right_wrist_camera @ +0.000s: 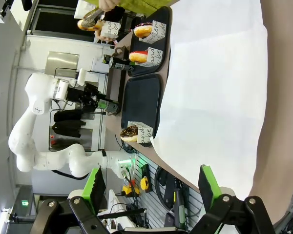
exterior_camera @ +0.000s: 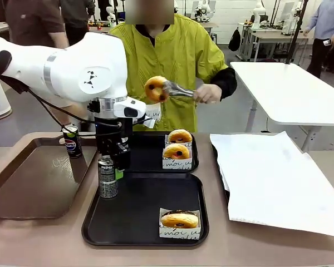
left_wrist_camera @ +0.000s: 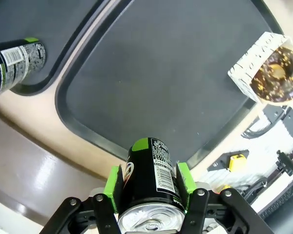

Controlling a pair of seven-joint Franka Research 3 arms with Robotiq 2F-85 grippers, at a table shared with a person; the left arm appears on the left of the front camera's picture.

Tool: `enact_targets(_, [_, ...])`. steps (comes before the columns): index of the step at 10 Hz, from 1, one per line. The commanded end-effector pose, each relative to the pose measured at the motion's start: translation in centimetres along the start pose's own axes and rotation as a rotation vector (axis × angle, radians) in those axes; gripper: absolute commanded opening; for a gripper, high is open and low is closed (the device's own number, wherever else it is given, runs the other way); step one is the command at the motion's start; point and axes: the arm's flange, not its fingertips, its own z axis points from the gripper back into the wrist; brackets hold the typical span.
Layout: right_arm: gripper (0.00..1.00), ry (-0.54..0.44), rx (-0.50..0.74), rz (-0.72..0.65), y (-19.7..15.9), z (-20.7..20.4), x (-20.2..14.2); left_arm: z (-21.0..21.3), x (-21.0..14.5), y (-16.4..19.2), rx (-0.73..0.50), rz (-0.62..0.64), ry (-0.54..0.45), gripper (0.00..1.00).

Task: Set up donuts and drinks on trays.
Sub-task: Pick up one Pepsi coke from the Handle tray and place it on the Flat Tray without a Pepsi coke.

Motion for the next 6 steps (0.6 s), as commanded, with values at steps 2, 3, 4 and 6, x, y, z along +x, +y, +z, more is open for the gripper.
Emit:
enact_targets(2, [1.00,-0.015,0.018,0.005,0.1,-0.2,0.0,4.4,-5.3,-0.2,-0.064,-0.043,-0.020,0.56])
enact_targets(3, [1.00,-0.015,0.018,0.005,0.1,-0.2,0.0,5.8,-7.3,-0.4,-0.097,-0.067,-0.013,0.56])
enact_targets(4, [1.00,-0.015,0.018,0.005,0.1,-0.2,0.0,7.7,-9.5,-0.6,-0.122,-0.095,-0.025,0.56])
enact_targets(6, [1.00,-0.015,0.018,0.005,0.1,-0.2,0.0,9.8,-12.5,-1.4,-0.101,-0.106,-0.089,0.56])
